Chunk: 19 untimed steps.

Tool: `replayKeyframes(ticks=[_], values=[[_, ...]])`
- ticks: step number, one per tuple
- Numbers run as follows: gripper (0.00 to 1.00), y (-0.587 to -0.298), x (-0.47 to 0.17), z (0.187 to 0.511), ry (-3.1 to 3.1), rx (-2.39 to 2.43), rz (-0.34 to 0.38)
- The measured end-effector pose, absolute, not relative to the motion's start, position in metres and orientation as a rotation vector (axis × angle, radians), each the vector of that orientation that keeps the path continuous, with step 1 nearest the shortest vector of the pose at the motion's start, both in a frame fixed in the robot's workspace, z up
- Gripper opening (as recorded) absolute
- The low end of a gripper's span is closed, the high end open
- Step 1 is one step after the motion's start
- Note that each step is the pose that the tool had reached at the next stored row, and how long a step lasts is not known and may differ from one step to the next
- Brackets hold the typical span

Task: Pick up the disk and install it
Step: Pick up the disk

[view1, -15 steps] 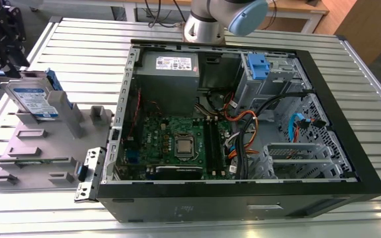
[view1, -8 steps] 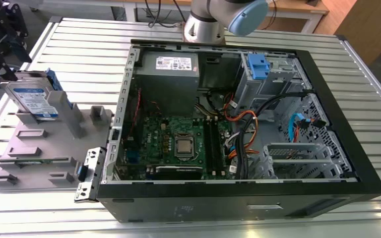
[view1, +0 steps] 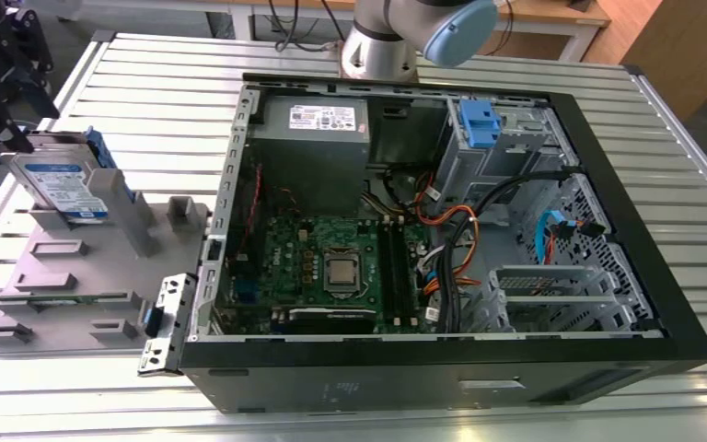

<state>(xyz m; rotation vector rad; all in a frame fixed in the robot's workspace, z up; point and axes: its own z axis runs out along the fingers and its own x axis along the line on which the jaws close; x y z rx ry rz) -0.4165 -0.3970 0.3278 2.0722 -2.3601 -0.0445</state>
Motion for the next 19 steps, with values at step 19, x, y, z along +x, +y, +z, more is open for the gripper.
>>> replayKeyframes(ticks=[19], values=[[0.58, -0.397, -0.417, 0.302, -2.343, 2.069, -0.017]])
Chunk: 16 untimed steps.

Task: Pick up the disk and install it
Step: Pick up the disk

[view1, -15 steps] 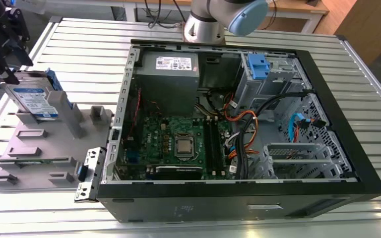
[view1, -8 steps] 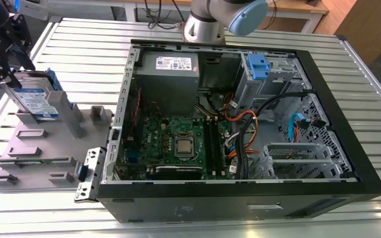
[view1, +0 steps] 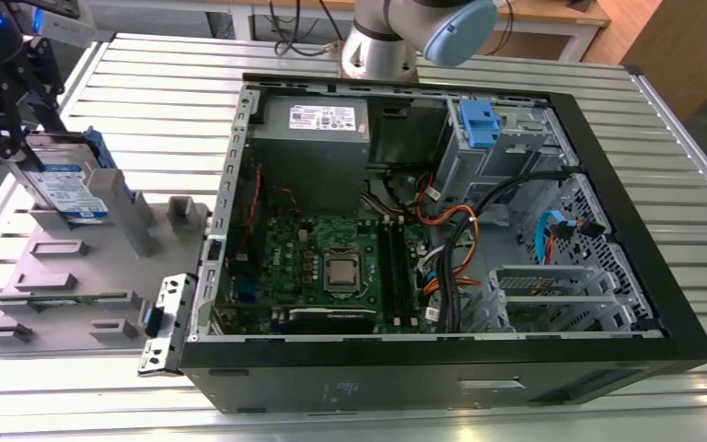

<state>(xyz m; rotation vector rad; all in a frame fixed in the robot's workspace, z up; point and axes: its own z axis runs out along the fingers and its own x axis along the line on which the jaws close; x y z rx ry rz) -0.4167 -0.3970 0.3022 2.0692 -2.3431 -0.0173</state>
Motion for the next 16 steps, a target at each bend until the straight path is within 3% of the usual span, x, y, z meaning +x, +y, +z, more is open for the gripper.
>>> replayKeyframes(ticks=[16], values=[[0.58, -0.3931, -0.4167, 0.2999, -2.340, 2.069, -0.014]])
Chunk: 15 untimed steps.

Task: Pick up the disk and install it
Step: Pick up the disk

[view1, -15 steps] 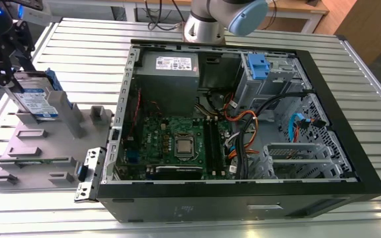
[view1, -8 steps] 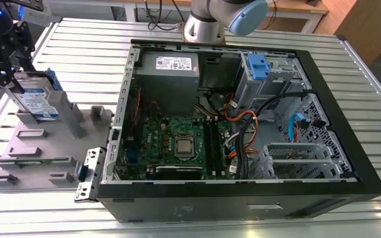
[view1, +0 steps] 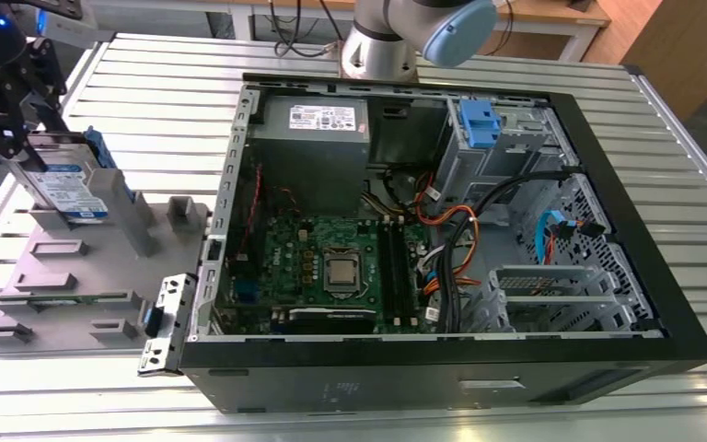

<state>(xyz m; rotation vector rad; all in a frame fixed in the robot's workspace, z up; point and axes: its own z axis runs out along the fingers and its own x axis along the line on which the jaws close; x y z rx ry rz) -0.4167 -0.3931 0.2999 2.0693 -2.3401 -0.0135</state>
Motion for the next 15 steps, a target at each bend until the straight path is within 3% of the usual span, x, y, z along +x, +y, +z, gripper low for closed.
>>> replayKeyframes(ticks=[15], values=[[0.58, -0.3916, -0.4167, 0.3007, -2.340, 2.069, -0.014]])
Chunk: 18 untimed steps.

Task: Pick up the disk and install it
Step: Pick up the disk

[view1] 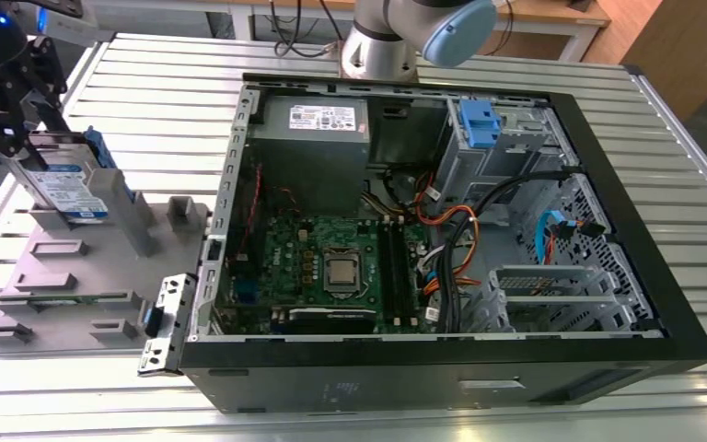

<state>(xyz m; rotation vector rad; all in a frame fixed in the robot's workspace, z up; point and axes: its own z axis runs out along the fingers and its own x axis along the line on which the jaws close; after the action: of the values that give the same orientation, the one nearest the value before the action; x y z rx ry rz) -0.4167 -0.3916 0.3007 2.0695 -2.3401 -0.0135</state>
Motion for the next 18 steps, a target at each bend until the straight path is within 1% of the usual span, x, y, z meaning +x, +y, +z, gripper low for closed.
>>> replayKeyframes(ticks=[8, 10, 11, 18], values=[[0.58, -0.3916, -0.4167, 0.3011, -2.340, 2.069, -0.014], [0.57, -0.3916, -0.4167, 0.3011, -2.340, 2.069, -0.014], [0.50, -0.3916, -0.4167, 0.3012, -2.340, 2.069, -0.014], [0.50, -0.3916, -0.4167, 0.3015, -2.340, 2.069, -0.014]])
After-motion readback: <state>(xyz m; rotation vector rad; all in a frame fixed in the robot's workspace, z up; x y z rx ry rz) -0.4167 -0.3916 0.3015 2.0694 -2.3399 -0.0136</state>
